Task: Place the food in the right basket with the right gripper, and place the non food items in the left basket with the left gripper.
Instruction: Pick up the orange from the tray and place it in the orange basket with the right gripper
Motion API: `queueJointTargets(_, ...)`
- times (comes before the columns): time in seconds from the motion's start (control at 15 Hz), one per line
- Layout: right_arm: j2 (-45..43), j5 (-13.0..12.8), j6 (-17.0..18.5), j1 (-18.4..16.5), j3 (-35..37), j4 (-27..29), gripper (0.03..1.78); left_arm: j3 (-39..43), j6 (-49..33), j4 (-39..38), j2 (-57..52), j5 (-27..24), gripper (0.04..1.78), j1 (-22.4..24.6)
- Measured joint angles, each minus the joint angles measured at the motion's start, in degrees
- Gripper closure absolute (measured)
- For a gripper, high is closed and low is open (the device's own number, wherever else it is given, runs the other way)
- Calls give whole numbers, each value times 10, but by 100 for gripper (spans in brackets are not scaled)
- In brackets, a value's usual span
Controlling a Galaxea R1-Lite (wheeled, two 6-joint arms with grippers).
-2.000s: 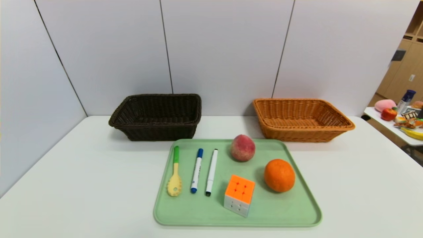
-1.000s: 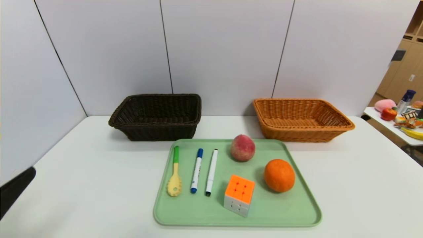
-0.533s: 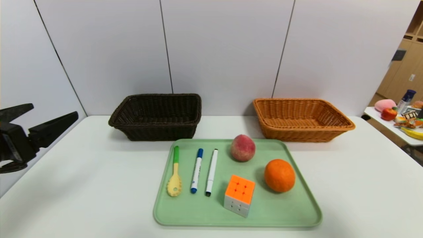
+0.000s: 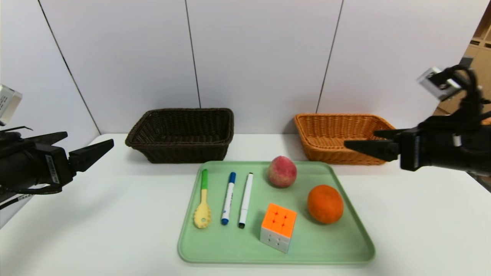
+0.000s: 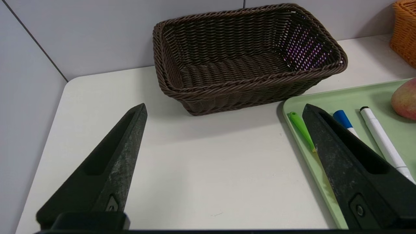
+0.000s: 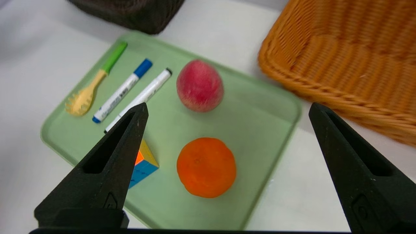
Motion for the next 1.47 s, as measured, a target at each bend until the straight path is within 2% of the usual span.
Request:
queueJointTargets(0.27, 104, -4, -2, 53, -40, 79, 10, 1, 5, 0, 3, 0, 13, 0)
queueJointTargets(0.47, 141, -7, -7, 68, -44, 136, 10, 7, 6, 0, -2, 1, 13, 0)
queueJointTargets(0.73, 182, -50, -12, 71, -38, 135, 10, 12, 6, 0, -14, 2, 13, 0)
queueJointTargets(1.0, 205, -53, -12, 70, -22, 112, 10, 19, 4, 0, -20, 2, 13, 0)
queueJointTargets(1.2, 211, -55, -20, 70, -9, 80, 56, 19, 5, 0, -23, 2, 13, 0)
queueJointTargets(1.47, 204, -55, -20, 70, -5, 80, 61, 20, 4, 0, -27, 1, 13, 0)
